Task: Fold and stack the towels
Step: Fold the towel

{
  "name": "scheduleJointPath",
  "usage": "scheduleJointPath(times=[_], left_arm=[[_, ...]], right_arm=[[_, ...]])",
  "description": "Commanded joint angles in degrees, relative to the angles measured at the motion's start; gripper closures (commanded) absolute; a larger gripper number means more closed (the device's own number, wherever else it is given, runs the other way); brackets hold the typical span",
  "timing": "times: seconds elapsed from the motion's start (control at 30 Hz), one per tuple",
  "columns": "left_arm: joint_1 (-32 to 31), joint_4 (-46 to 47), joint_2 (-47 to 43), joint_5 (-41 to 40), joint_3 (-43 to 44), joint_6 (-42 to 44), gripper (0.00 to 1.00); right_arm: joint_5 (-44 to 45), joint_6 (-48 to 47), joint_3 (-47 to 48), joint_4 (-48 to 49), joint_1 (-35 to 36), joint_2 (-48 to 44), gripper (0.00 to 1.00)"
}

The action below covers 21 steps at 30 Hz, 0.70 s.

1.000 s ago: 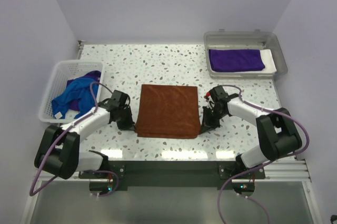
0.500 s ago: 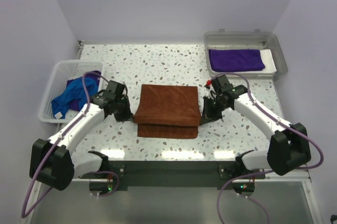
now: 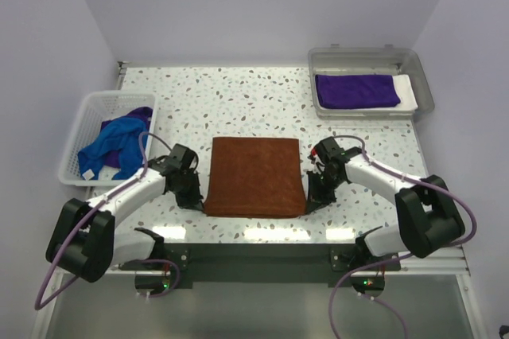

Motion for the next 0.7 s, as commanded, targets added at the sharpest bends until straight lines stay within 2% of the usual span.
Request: scheduleJointPath(times=[0.0,0.33,0.43,0.47,0.53,0.57,0.6,0.67], left_arm=[[-0.48,4.56,1.5,-0.53,-1.45,-0.97,1.0],[-4.08,5.01,0.28,0.36,-5.67,-3.69,0.98],[-4.08,4.74,-0.08,0.09,-5.85,-3.61,0.95],[-4.08,4.48,-0.17,0.09,-5.5,-3.69,0.91],[-4.08,3.87,-0.61,0.35,-4.89,-3.69,0.82],[-4.08,3.34,-1.3,0.09,-3.75,-3.52,0.7],[-4.08,1.86,-1.75,-0.17,-3.13,-3.26,0.66],[-4.08,-0.17,-3.33,-1.66,-0.5,-2.99,0.57]], right_arm=[[0.85,0.68,-1.43,3.59,-0.03,1.66,1.0],[0.84,0.33,-4.77,4.83,0.67,2.28,0.96],[1.37,0.25,-4.86,4.66,0.76,1.75,0.9],[1.55,0.24,-4.78,4.48,0.76,1.58,0.89],[1.99,-0.19,-3.73,3.17,0.76,0.88,0.79],[3.21,-0.37,-3.11,2.38,0.76,0.35,0.73],[3.91,-1.07,-2.32,0.28,0.76,-0.96,0.63],[6.63,-1.86,0.75,-2.19,0.76,-2.46,0.55]])
